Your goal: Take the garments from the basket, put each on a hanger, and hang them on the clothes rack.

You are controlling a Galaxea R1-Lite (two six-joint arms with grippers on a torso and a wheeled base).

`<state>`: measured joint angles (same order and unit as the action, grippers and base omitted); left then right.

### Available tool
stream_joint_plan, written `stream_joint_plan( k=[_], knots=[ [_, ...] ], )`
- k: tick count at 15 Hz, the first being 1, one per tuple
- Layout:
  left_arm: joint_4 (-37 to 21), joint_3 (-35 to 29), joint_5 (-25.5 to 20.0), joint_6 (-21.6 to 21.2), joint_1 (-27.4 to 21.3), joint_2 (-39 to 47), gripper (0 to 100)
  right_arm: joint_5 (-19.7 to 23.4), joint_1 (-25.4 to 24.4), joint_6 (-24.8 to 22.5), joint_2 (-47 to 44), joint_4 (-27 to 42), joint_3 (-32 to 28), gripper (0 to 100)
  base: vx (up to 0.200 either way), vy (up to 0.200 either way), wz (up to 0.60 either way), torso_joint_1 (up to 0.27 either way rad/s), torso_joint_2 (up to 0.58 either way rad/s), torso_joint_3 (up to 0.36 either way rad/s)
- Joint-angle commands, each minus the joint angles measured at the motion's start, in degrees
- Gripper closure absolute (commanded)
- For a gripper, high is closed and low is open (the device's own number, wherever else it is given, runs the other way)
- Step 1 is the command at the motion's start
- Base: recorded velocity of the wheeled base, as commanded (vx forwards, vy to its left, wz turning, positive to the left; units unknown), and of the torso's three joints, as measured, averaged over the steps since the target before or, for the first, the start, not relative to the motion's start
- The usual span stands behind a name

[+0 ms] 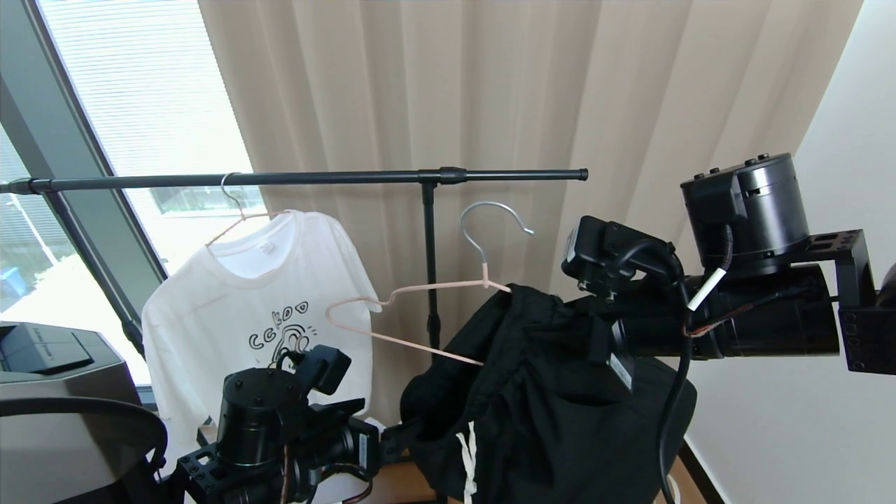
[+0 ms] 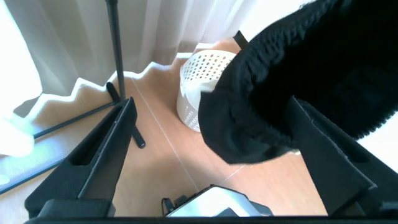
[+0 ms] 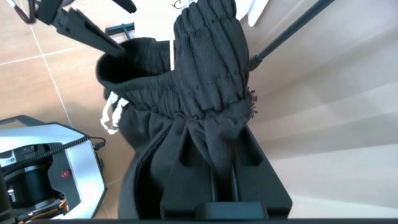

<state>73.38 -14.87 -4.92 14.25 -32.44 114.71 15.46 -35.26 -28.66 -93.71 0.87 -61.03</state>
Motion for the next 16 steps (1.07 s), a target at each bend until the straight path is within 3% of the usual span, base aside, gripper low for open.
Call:
stream_joint_plan(
  k=[1, 3, 4, 8, 16],
  knots=[
    [0.4, 0.1, 0.1, 0.0, -0.5, 0.7, 0, 0.0, -0.4, 0.4, 0.5, -0.1, -0.1, 100, 0.000, 0.000, 0.00, 0.000, 0.00, 0.000],
    [0.6, 0.1, 0.3, 0.0, -0.5, 1.1, 0, 0.1, -0.5, 0.7, 0.7, -0.1, -0.1, 100, 0.000, 0.000, 0.00, 0.000, 0.00, 0.000],
    [0.6, 0.1, 0.4, -0.2, -0.5, 1.7, 100, 0.2, -0.5, 0.8, 1.1, -0.1, 0.0, 100, 0.000, 0.000, 0.00, 0.000, 0.00, 0.000],
    [2.4, 0.2, 1.3, -0.4, -0.7, 2.1, 100, 0.2, -0.5, 1.2, 1.3, -0.1, 0.0, 100, 0.000, 0.000, 0.00, 0.000, 0.00, 0.000],
    [4.3, -0.1, 1.8, -2.6, 4.8, 0.5, 100, 0.0, 0.7, 1.2, 1.0, -0.2, 1.3, 100, 0.000, 0.000, 0.00, 0.000, 0.00, 0.000]
  ],
)
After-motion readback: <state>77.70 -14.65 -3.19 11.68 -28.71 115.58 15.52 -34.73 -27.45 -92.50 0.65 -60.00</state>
